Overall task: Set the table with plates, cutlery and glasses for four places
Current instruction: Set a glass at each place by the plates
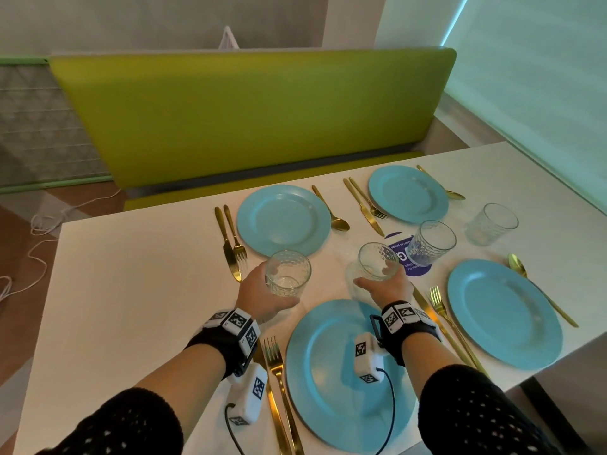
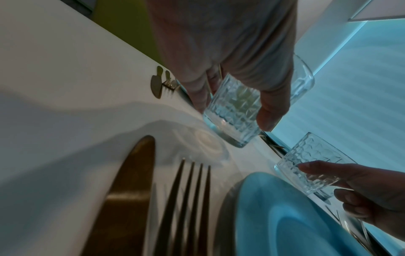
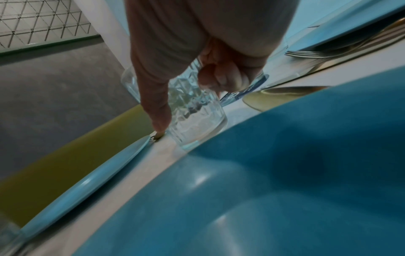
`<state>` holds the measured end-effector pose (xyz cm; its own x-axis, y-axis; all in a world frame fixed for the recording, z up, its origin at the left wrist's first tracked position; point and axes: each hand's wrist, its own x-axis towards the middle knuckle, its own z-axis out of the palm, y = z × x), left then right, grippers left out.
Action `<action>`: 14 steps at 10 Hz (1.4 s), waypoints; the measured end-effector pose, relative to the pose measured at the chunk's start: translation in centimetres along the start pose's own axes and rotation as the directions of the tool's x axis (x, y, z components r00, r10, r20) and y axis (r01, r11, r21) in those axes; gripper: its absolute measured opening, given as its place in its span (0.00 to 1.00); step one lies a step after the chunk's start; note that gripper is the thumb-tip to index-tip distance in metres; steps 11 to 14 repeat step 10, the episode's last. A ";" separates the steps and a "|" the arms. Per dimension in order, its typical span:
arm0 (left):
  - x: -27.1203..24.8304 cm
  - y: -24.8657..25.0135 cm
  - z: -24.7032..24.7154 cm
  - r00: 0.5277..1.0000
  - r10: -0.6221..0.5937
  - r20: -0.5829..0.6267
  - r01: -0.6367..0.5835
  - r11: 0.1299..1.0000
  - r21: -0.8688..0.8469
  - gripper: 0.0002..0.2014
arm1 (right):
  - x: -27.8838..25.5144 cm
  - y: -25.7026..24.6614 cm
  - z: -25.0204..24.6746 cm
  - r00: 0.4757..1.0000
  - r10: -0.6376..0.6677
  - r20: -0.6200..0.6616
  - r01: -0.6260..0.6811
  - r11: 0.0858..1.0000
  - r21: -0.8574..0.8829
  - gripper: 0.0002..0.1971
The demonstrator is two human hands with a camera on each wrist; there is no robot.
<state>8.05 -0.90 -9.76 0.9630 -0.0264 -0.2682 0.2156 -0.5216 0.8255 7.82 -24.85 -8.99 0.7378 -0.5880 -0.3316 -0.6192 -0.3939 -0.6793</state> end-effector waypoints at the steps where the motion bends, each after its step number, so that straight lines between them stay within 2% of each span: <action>1: -0.2 0.1 0.2 1.000 -0.009 0.011 0.009 1.000 0.010 0.39 | -0.2 0.1 -0.2 1.000 0.001 0.021 -0.001 1.000 -0.015 0.43; 3: -0.8 -0.1 0.4 0.999 -0.016 0.036 0.015 0.999 0.031 0.39 | -0.6 0.6 -1.3 0.999 -0.007 0.052 0.009 0.999 -0.040 0.47; 6: -0.9 -0.5 0.2 0.997 -0.008 0.081 0.002 0.997 0.073 0.40 | -2.4 1.6 -3.6 0.999 0.028 -0.014 -0.028 0.998 0.051 0.49; 7: -1.0 -0.6 0.0 0.994 -0.002 0.108 -0.008 0.996 0.088 0.42 | -3.2 1.8 -4.5 0.999 0.026 -0.042 -0.023 0.997 0.074 0.47; 9: -0.9 0.2 -0.6 0.983 -0.049 0.178 0.023 0.988 0.150 0.52 | -5.2 1.6 -6.3 0.994 0.002 -0.110 0.012 0.992 0.129 0.45; 10: -1.6 1.5 -1.6 0.954 -0.176 0.241 0.119 0.966 0.231 0.62 | -6.3 1.6 -7.0 0.992 -0.014 -0.129 0.029 0.993 0.112 0.45; 14: -1.6 1.5 -1.6 0.954 -0.176 0.241 0.119 0.966 0.231 0.62 | -6.3 1.6 -7.0 0.992 -0.014 -0.129 0.029 0.993 0.112 0.45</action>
